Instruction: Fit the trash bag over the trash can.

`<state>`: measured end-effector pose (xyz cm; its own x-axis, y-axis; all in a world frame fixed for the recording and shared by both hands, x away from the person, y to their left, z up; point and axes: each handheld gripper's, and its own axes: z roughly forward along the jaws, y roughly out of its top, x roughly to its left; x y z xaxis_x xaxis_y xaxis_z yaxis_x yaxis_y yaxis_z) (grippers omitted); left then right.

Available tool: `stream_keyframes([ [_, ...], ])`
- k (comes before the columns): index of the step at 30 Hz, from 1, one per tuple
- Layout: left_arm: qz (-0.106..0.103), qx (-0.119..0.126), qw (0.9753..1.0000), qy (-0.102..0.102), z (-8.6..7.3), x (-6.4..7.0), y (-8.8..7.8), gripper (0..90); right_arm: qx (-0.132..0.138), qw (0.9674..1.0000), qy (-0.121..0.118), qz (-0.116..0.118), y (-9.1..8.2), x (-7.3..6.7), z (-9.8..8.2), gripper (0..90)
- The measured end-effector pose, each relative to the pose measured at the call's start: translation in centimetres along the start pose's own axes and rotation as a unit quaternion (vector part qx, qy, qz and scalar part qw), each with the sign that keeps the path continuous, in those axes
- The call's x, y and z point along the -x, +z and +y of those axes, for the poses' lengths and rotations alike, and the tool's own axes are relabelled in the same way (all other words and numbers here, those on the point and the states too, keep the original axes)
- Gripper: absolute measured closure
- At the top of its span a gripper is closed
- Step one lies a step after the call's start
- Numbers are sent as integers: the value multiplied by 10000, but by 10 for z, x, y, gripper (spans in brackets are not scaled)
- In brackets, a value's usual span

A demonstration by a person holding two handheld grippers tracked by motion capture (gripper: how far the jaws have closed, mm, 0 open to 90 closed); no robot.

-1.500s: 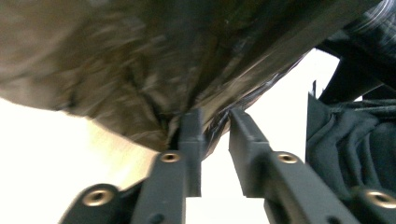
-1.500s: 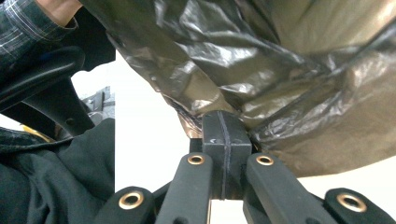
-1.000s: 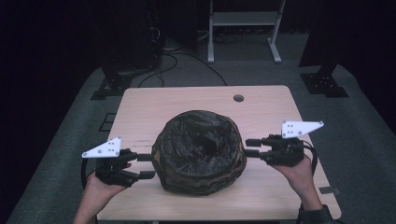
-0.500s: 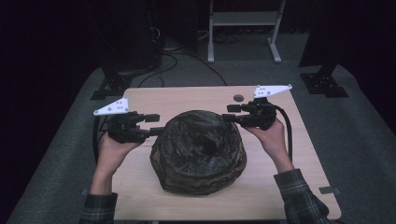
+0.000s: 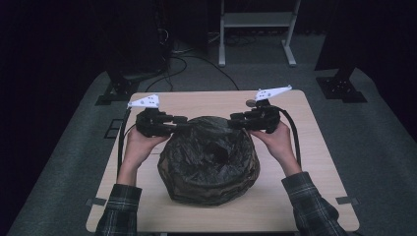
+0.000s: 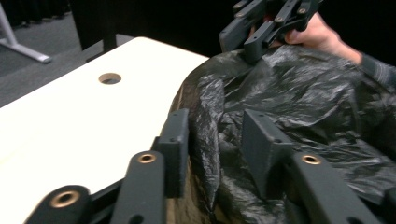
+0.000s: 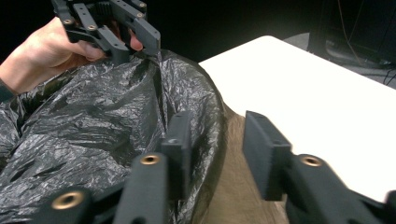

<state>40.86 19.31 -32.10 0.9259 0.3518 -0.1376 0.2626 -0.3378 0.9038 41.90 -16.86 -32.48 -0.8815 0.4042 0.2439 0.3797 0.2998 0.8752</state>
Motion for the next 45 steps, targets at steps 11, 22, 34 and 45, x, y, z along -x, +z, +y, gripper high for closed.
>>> stream_keyframes([
  [11, 71, 421, 9990, -117, 3, -14, -4, 887, 326, 9991, -11, -252, 0, 1, 5, 898],
  [22, 340, 181, 9986, -374, -15, -38, 25, 894, 155, 9964, 350, -763, 24, 33, -13, 900],
  [34, 362, -174, 9977, -549, -51, -39, 45, 814, -105, 9944, 620, -846, 42, 48, -56, 897],
  [45, 858, 504, 9937, -511, -35, -26, -9, 340, 605, 9914, 392, -1096, 1, 30, -28, 436],
])
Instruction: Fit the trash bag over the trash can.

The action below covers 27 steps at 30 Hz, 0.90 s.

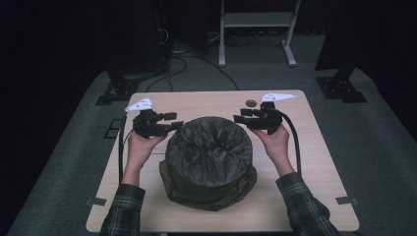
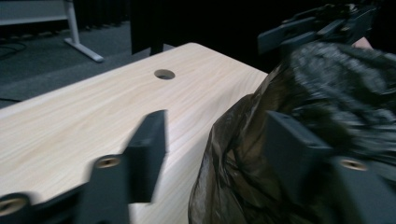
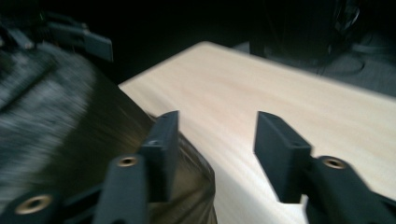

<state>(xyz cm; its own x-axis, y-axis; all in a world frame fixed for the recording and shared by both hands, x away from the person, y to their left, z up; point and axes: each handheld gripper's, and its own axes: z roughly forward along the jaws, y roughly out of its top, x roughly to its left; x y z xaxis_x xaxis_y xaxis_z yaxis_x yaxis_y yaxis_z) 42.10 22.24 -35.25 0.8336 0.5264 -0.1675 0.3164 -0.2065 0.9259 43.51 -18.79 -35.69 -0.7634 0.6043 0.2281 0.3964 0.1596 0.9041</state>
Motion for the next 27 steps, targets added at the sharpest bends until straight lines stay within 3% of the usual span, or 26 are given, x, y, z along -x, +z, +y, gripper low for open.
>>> stream_keyframes([
  [4, 189, 17, 9997, 125, 3, 7, -16, 191, 25, 9999, -115, 15, -12, -6, 8, 363],
  [9, 367, 273, 9987, 202, 0, 19, -47, 76, 188, 9988, -392, 228, -33, -29, 23, 267],
  [11, 389, 318, 9986, 186, -2, 21, -52, 14, 132, 9983, -475, 320, -38, -37, 27, 215],
  [17, 358, 359, 9980, 379, -18, 43, -77, 0, -75, 9959, -759, 492, -45, -62, 36, 116],
  [23, 387, 260, 9980, 438, -36, 63, -88, 0, -122, 9922, -1065, 638, -49, -79, 40, 100],
  [24, 438, 175, 9978, 463, -44, 71, -90, 0, -110, 9904, -1174, 718, -50, -85, 41, 98],
  [27, 492, 126, 9974, 514, -54, 77, -92, 0, -166, 9891, -1249, 766, -49, -90, 43, 98],
])
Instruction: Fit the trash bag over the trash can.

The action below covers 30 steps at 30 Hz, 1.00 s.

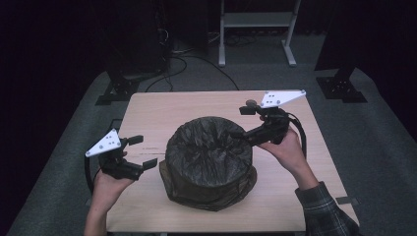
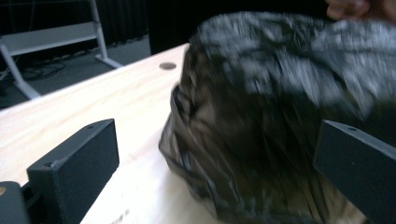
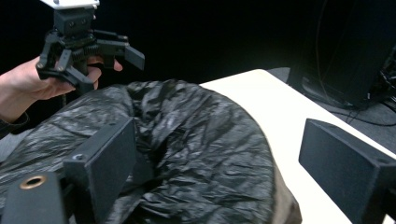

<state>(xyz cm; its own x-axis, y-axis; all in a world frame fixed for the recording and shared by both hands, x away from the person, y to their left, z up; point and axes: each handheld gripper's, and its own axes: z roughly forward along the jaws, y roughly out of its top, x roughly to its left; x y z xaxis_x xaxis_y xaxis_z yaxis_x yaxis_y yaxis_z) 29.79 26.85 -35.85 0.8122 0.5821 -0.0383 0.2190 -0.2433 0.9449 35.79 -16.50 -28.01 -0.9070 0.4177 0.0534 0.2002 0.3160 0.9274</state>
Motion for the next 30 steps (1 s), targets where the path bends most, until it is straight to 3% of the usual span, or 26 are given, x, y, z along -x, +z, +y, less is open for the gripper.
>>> stream_keyframes([
  [1, -23, 26, 10000, -9, -10, 6, -2, 0, -40, 10000, -51, 63, 1, -4, 2, 98],
  [4, -43, -8, 10000, 36, -19, 11, -1, 0, -88, 9997, -175, 145, 4, -11, 4, 98],
  [5, -41, -217, 9997, 118, -27, 14, 1, 0, -127, 9995, -219, 207, 6, -13, 4, 97],
  [8, -36, -372, 9991, 184, -35, 17, 4, 0, -264, 9989, -307, 237, 11, -18, 5, 97],
  [10, -26, -657, 9976, 229, -49, 21, 9, 0, -414, 9981, -371, 263, 15, -20, 4, 97],
  [14, -18, -907, 9957, 187, -64, 23, 16, 0, -666, 9961, -491, 301, 23, -22, 1, 98],
  [16, 18, -1129, 9935, 131, -78, 22, 23, 0, -958, 9936, -532, 288, 31, -23, -3, 97],
  [18, 36, -1247, 9921, 126, -83, 21, 25, 0, -1032, 9928, -539, 288, 32, -23, -4, 97],
  [19, 81, -1422, 9897, 138, -90, 20, 28, 0, -1246, 9902, -558, 300, 37, -23, -6, 98],
  [21, 89, -1579, 9873, 130, -95, 18, 31, 0, -1404, 9877, -625, 302, 41, -23, -8, 98],
  [30, 58, -1940, 9809, 110, -107, 16, 41, 0, -2324, 9679, -886, 346, 62, -30, -8, 98],
])
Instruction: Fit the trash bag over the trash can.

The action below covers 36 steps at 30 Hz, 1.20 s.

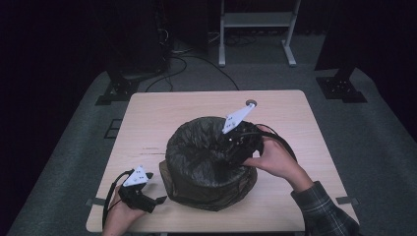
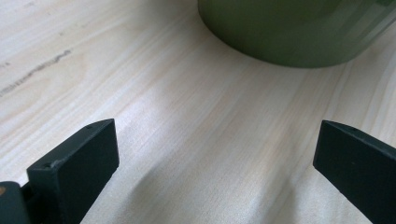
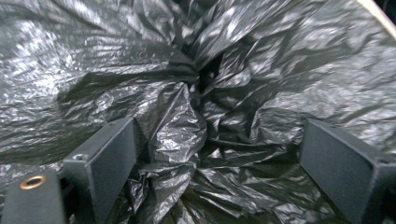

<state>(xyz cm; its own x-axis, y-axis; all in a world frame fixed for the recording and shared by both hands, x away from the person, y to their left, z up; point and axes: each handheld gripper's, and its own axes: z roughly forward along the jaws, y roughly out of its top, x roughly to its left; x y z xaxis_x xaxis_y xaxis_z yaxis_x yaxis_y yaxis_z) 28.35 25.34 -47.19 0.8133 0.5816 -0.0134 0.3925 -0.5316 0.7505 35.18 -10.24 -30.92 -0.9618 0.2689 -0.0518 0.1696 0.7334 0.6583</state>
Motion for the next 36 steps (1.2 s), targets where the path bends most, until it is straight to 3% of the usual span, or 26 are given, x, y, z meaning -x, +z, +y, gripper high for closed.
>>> stream_keyframes([
  [4, -2, -82, 10000, -3, -3, -1, 4, 0, -412, 9991, -120, -47, 4, -3, 7, 98],
  [8, 35, -231, 9997, 39, -4, -2, 6, 0, -574, 9980, -248, -63, 7, -6, 10, 99],
  [9, 7, -265, 9996, 32, -4, -2, 8, 0, -723, 9967, -358, -59, 9, -9, 12, 103],
  [14, -21, -319, 9995, 44, -5, -2, 9, 0, -1026, 9938, -418, 131, 21, -13, 13, 109],
  [20, -28, -278, 9996, 60, -6, -3, 9, 0, -1101, 9928, -305, 346, 27, -11, 13, 111],
  [26, 22, -279, 9995, 136, -7, -2, 10, 0, -1101, 9929, -246, 376, 27, -11, 13, 102],
  [32, 24, -280, 9995, 137, -7, -2, 10, 0, -865, 9953, -309, 319, 17, -11, 17, 101],
  [33, 28, -284, 9995, 136, -7, -2, 10, 0, -692, 9967, -310, 285, 10, -11, 22, 101],
  [36, 29, -284, 9995, 139, -7, -2, 10, 0, -519, 9978, -313, 254, 7, -10, 33, 99],
])
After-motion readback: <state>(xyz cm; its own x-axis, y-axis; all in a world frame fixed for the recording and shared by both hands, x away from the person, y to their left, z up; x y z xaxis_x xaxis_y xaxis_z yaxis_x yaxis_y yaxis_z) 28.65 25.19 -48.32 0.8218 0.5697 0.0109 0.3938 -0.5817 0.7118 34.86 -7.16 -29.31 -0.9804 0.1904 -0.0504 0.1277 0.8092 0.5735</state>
